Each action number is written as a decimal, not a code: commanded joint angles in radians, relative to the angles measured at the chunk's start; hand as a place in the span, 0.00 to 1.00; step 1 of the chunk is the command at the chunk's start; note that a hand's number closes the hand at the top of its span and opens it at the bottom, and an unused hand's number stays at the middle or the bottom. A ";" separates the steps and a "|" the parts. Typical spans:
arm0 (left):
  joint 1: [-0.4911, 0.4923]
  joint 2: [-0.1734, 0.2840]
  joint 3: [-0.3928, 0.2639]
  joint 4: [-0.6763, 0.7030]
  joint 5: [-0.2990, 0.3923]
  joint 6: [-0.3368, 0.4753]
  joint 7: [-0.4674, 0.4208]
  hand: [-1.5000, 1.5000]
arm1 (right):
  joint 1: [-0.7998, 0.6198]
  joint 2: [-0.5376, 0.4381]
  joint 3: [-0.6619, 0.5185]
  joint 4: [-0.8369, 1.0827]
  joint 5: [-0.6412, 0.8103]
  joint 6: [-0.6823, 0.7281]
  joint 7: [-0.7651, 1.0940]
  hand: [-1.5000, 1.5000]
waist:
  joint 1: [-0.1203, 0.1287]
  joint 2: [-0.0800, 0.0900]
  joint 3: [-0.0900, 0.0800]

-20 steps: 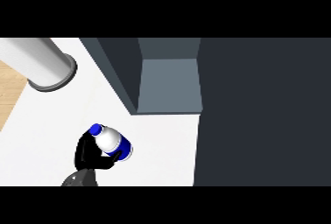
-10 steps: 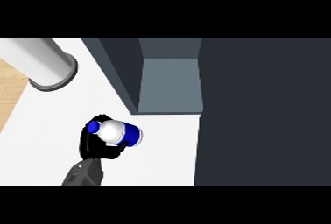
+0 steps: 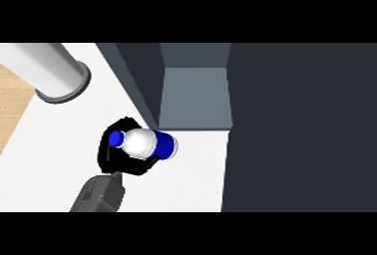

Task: Pick up the bottled water, place it into the cabinet and close the cabinet

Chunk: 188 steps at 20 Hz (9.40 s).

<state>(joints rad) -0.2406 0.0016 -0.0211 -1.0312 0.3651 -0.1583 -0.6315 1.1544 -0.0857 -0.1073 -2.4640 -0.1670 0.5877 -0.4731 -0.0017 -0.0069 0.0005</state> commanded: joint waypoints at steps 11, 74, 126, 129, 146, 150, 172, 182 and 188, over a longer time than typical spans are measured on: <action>-0.054 -0.002 -0.470 -0.506 0.051 0.513 0.346 1.00 | -0.079 -0.009 -0.009 -0.050 -0.096 -0.021 0.095 0.00 | -0.005 0.005 0.000; -1.013 0.026 -0.265 0.802 0.149 0.707 0.134 0.00 | -0.185 -0.029 -0.117 -0.043 -0.221 0.038 0.152 0.00 | -0.061 0.029 -0.002; 0.181 0.324 -0.606 -0.762 0.180 0.607 0.237 0.00 | -0.217 -0.149 0.325 -0.175 0.033 0.100 0.417 1.00 | 0.013 -0.002 -0.004; 0.214 0.373 -0.561 -0.795 0.204 0.577 0.238 0.00 | -0.238 -0.126 0.431 -0.180 0.084 0.072 0.455 1.00 | 0.009 -0.001 -0.004; 0.421 0.502 -0.422 -0.905 0.285 0.468 0.165 0.00 | -0.569 0.025 0.886 -0.106 0.391 -0.080 0.702 1.00 | 0.031 -0.002 -0.009; 0.444 0.501 -0.406 -0.901 0.299 0.449 0.147 0.00 | -0.674 0.053 0.928 -0.074 0.419 -0.090 0.777 1.00 | 0.025 -0.006 -0.010; 0.544 0.600 -0.297 -0.931 0.391 0.292 0.119 0.00 | -1.083 0.077 0.927 0.114 0.350 -0.257 0.947 1.00 | 0.067 0.008 -0.015; 0.561 0.617 -0.289 -0.941 0.394 0.251 0.106 0.00 | -1.089 0.077 0.878 0.134 0.282 -0.256 0.938 1.00 | 0.097 0.023 -0.015; 0.545 0.623 -0.287 -0.943 0.394 0.226 0.104 0.00 | -1.090 0.077 0.876 0.194 0.176 -0.238 0.927 1.00 | 0.123 0.043 -0.013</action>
<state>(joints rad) 0.3139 0.6219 -0.3074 -1.9739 0.7613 0.0819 -0.5248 0.1256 -0.1741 0.7262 -2.4192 0.0246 0.4927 0.4268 0.1077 0.0240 -0.0134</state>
